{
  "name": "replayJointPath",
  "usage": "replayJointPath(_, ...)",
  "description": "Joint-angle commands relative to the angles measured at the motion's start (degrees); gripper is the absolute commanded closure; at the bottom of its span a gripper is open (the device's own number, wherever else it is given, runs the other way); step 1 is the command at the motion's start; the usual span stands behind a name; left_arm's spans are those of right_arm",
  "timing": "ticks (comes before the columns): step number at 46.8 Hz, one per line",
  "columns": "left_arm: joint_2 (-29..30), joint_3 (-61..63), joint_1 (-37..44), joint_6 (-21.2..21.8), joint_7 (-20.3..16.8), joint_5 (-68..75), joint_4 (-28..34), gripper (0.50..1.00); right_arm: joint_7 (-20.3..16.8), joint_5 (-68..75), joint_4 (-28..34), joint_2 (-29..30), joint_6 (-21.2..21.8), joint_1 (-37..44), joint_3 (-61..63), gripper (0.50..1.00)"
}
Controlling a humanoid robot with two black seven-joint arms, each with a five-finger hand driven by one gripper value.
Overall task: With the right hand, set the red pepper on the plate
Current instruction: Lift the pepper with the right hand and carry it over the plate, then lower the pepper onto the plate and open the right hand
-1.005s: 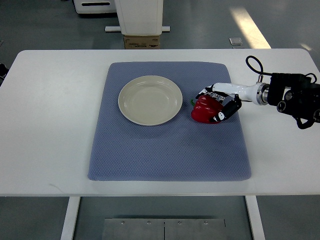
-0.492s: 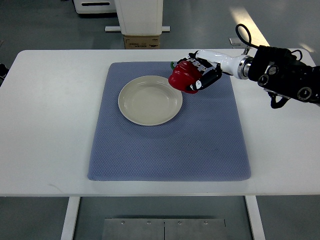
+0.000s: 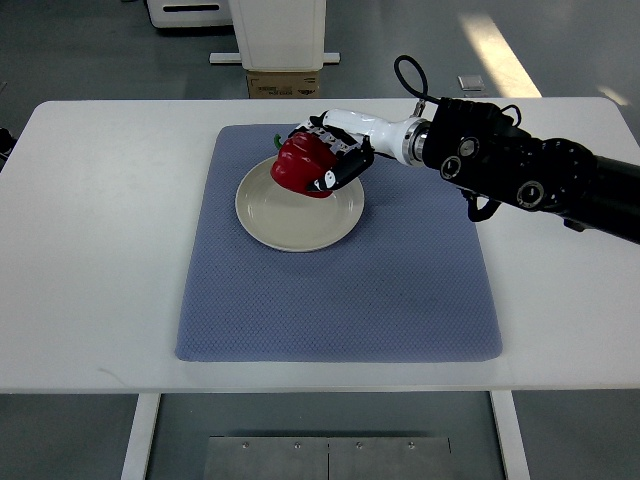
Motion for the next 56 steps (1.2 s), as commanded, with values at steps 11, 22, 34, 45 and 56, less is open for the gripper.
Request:
replayJointPath(11,0.0,0.0,0.02,0.0,0.0,0.0,0.0,0.5,-0.75,0.09,-3.84,3.76,-0.11,-0.8,0.91,1.0)
replayJointPath(22,0.0,0.0,0.02,0.0,0.0,0.0,0.0,0.5,-0.93,0.18,-5.16,3.76,-0.11,-2.46,1.09,1.0)
replayJointPath(34,0.0,0.0,0.02,0.0,0.0,0.0,0.0,0.5,-0.84,0.44,-5.07,3.76,-1.17,-4.66,1.88,1.0)
replayJointPath(45,0.0,0.0,0.02,0.0,0.0,0.0,0.0,0.5,-0.84,0.53,-4.98,3.76,-1.17,-6.24,2.06,1.0)
replayJointPath(56,0.0,0.0,0.02,0.0,0.0,0.0,0.0,0.5,-0.75,0.44,-4.89,3.76,-1.17,-7.39,2.06,1.0)
